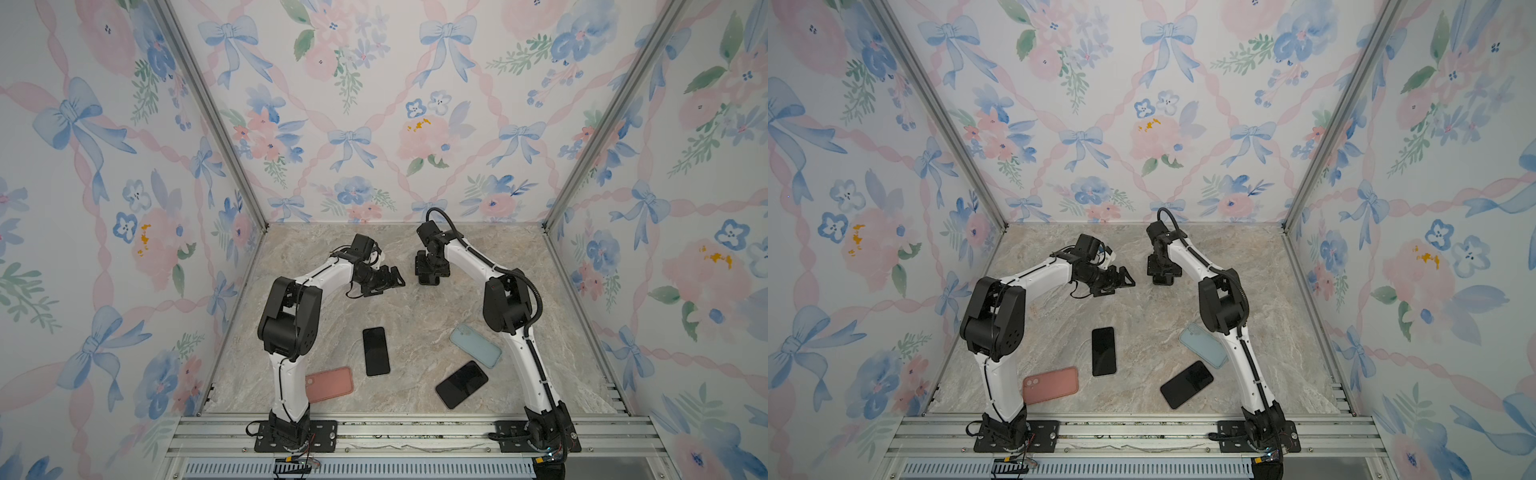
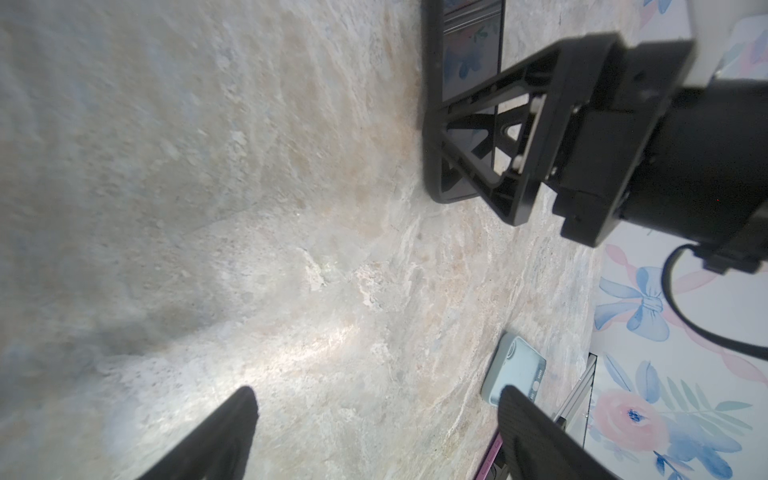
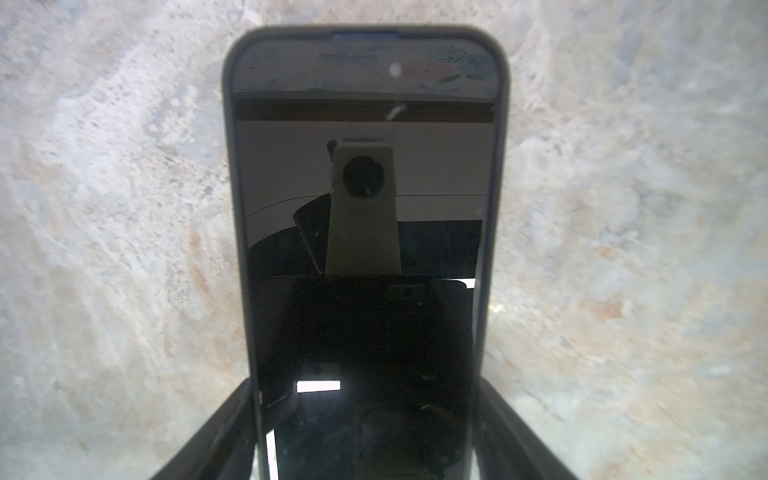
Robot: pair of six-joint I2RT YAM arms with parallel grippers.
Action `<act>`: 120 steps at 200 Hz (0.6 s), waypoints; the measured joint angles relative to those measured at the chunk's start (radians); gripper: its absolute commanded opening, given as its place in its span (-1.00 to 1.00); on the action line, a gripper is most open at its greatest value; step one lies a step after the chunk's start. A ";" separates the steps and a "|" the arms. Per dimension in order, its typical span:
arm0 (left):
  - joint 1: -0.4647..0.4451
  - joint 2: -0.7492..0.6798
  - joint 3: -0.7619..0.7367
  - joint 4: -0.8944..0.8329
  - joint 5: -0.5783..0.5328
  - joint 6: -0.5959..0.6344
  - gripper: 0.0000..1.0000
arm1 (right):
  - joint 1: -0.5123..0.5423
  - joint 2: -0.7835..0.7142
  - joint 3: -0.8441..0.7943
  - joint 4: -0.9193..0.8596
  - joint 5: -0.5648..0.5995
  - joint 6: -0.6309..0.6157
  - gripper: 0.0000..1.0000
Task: Put the phone into the phone case
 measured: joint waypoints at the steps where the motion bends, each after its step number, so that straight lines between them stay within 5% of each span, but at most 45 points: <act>1: 0.000 0.000 0.000 0.000 0.000 0.000 0.84 | 0.000 0.000 0.000 0.000 0.000 0.000 0.25; 120: -0.002 0.000 0.000 0.000 0.000 0.000 0.85 | 0.002 0.000 0.000 0.000 -0.005 -0.011 0.60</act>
